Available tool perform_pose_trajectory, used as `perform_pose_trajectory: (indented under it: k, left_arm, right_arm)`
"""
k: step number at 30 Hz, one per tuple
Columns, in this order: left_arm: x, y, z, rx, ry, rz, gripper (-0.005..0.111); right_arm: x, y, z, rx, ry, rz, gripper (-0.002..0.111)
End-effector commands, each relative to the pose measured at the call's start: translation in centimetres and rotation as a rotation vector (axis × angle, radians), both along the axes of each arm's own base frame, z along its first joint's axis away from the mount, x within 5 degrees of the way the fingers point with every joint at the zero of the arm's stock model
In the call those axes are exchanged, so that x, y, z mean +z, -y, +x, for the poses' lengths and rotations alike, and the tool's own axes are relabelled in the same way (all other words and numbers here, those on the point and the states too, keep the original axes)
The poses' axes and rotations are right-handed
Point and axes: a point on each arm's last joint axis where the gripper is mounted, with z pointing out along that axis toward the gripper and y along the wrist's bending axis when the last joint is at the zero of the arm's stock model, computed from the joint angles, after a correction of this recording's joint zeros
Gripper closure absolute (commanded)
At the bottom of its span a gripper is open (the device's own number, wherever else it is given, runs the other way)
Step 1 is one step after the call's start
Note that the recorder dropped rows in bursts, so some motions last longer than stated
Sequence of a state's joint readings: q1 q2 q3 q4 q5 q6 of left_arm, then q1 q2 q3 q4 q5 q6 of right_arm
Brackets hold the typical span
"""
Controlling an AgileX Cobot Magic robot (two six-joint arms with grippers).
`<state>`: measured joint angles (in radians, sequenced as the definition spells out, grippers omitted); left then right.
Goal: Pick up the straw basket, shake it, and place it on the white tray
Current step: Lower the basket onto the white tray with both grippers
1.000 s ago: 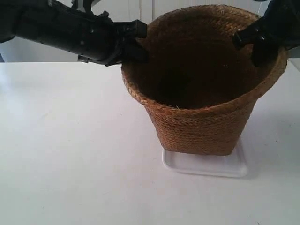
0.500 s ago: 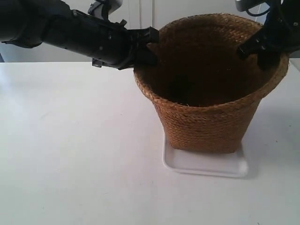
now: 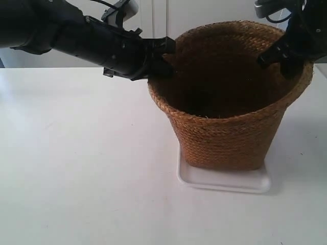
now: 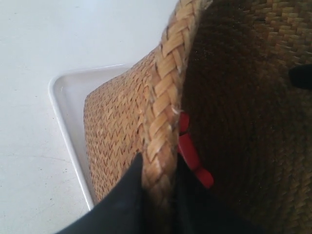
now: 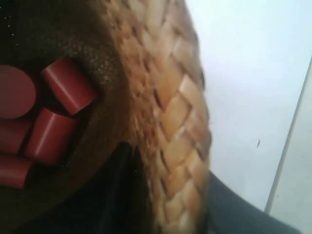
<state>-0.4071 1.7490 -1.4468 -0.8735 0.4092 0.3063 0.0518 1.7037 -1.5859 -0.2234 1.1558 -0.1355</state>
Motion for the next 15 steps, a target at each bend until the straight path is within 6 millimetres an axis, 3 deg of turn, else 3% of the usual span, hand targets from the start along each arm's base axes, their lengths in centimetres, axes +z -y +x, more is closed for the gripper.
perform_pose_trajectory:
  k: [1, 9, 15]
  left_arm:
    - [0.68, 0.22, -0.61, -0.047, 0.005, 0.005, 0.107]
    - [0.63, 0.09, -0.47, -0.040, 0.023, 0.026, 0.107]
    - [0.43, -0.04, -0.50, -0.054, 0.036, 0.064, 0.101]
  right_arm:
    - [-0.39, 0.78, 0.69, -0.001, 0.007, -0.045, 0.108]
    - [-0.66, 0.73, 1.02, -0.009, 0.018, -0.037, 0.108]
    - [-0.74, 0.74, 1.02, -0.010, 0.013, -0.037, 0.090]
